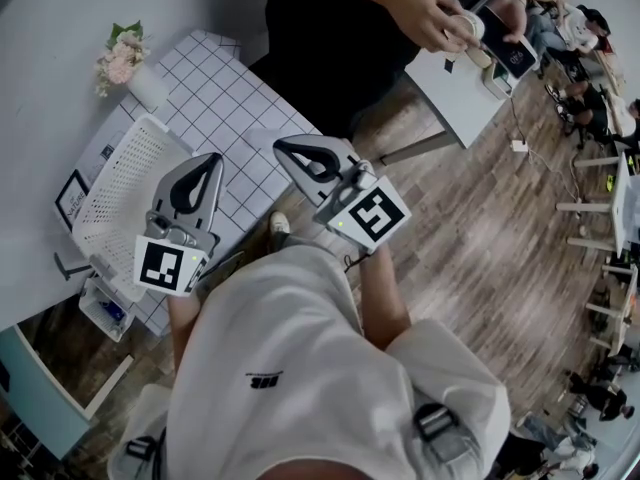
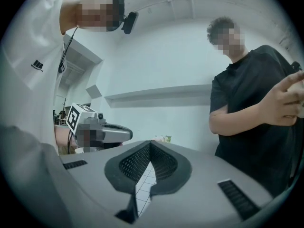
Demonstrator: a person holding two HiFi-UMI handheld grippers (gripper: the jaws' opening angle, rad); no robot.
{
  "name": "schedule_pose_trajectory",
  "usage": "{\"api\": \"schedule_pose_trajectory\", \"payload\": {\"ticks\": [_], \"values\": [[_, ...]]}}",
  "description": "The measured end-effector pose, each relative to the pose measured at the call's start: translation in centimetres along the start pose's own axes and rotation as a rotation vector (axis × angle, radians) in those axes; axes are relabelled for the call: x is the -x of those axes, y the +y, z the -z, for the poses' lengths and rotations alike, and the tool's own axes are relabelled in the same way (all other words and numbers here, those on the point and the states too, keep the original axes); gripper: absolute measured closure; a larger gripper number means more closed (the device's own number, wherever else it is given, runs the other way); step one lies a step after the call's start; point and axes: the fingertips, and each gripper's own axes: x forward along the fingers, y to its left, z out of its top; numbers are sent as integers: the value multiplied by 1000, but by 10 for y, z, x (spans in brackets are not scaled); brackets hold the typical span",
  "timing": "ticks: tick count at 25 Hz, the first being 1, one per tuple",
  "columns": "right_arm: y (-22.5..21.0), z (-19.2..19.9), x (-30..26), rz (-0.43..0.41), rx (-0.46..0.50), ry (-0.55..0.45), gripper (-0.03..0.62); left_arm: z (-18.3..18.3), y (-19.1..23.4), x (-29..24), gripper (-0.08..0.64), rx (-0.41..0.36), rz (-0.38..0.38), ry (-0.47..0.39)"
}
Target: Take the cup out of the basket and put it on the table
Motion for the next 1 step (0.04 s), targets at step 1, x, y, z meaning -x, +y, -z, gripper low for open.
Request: {"api": "schedule_pose_trajectory", "payload": {"ticks": [1], "values": [[2,0,0,-2,4,1,580,0,0,1,551,2,-1,1]]}}
